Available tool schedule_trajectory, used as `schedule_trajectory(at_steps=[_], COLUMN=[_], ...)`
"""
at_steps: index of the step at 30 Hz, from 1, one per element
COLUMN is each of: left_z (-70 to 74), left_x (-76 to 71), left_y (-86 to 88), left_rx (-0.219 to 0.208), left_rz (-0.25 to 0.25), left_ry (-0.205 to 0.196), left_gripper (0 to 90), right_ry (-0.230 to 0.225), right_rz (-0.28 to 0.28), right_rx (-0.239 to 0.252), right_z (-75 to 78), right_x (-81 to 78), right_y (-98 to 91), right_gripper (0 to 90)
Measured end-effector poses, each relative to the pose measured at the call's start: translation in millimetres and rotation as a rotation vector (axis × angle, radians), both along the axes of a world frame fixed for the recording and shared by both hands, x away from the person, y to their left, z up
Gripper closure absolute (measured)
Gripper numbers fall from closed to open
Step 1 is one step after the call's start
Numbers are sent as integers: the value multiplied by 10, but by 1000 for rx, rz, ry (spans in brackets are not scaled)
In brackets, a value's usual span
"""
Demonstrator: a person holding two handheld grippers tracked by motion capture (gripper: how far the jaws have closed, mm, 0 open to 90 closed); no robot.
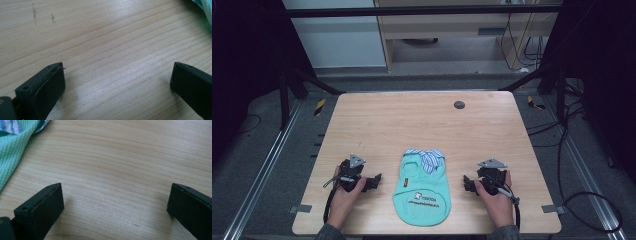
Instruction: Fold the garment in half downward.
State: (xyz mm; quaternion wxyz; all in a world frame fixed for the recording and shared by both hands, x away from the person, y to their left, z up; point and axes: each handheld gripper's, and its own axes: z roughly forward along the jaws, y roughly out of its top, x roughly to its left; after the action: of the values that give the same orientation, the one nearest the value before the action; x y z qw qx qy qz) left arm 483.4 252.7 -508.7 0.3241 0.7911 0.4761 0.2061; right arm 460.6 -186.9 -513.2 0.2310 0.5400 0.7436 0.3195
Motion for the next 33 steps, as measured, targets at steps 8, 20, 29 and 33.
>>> schedule_trajectory(at_steps=[8, 20, 29, 33], left_z=[-1, -3, 48, 144], left_x=[19, -65, -51, 2], left_y=[-1, 3, 16, -1], left_rx=[4, 0, -34, -46], left_rz=[-4, -12, -41, -68], left_ry=[-2, -3, 6, 16], left_gripper=[0, 0, 39, 53], right_ry=[2, -1, -32, -48], right_rz=[17, 9, 17, 75], right_rx=[3, -3, 36, 7], right_z=[1, 1, 44, 150], right_x=[31, 7, -25, 2], right_y=[-1, 3, -2, 92], right_gripper=[5, 7, 131, 189])
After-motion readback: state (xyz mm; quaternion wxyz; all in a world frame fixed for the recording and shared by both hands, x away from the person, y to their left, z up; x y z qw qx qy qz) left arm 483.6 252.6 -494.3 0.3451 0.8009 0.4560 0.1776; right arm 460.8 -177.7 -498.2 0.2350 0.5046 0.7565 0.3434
